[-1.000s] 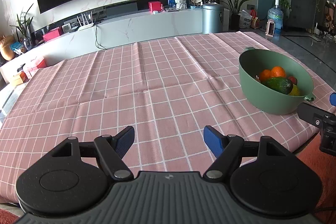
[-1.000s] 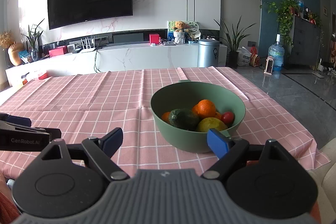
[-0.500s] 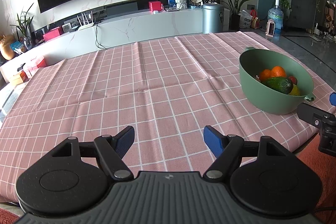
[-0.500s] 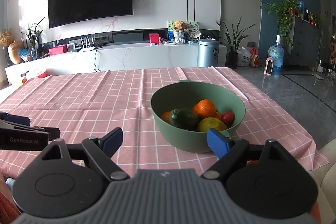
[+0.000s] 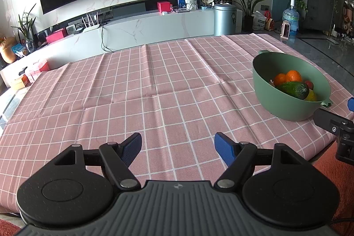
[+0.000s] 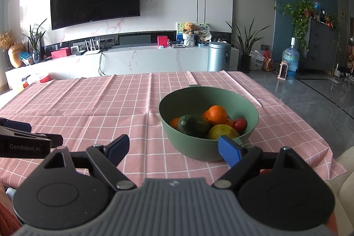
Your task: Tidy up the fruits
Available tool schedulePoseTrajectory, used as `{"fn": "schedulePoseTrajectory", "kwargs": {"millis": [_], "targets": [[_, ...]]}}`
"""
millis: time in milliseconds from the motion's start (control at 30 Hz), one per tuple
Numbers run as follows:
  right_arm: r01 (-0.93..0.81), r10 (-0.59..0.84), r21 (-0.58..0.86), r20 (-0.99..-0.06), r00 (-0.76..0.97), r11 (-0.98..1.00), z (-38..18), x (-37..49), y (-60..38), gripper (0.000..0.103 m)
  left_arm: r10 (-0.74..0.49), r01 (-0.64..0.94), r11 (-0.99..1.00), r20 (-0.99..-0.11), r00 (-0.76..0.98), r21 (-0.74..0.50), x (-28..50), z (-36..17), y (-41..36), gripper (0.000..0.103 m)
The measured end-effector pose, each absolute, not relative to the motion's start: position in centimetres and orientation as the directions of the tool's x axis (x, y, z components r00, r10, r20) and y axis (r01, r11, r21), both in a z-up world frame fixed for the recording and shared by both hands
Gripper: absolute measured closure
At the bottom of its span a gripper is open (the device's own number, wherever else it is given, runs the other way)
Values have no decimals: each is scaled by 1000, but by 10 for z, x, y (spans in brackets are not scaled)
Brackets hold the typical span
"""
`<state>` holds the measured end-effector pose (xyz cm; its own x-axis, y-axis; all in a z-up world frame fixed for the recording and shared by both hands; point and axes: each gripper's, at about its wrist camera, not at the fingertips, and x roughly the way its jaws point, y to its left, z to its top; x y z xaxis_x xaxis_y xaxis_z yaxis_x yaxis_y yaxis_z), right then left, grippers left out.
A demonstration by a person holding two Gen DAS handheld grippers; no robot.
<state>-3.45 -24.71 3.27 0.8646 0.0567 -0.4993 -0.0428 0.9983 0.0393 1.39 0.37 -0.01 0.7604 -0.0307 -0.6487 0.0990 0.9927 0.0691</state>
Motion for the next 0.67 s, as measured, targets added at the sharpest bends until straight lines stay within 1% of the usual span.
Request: {"fn": "schedulePoseTrajectory", "kwargs": {"millis": [667], "targets": [[-43,56,38,-499,865,998,32,-34,-247,19,-39,104,993,-646,762,63,11,4,6,15]]}}
